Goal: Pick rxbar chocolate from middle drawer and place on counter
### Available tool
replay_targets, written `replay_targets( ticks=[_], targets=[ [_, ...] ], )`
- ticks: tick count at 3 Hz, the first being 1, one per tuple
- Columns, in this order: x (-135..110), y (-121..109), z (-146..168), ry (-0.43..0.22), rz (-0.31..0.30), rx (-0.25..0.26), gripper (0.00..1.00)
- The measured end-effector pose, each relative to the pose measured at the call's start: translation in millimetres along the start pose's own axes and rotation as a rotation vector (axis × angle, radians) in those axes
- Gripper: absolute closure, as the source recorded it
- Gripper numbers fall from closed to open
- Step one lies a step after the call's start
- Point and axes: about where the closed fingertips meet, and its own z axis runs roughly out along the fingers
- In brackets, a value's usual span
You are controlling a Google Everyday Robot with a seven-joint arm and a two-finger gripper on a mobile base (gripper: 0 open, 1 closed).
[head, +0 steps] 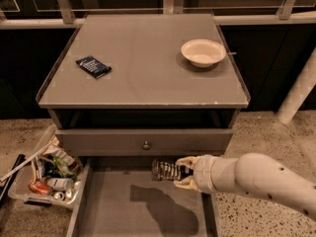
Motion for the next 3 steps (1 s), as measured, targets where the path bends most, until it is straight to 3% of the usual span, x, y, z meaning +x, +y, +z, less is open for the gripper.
replay_targets(
  ticks=[1, 2, 3],
  targets=[
    [-16, -27, -26, 0.003, -0.037, 0.013, 1.00],
    [-21, -27, -26, 0.008, -0.048, 0.012, 1.00],
    [-52, -43, -42, 0.006, -0.114, 0.030, 1.00]
  ],
)
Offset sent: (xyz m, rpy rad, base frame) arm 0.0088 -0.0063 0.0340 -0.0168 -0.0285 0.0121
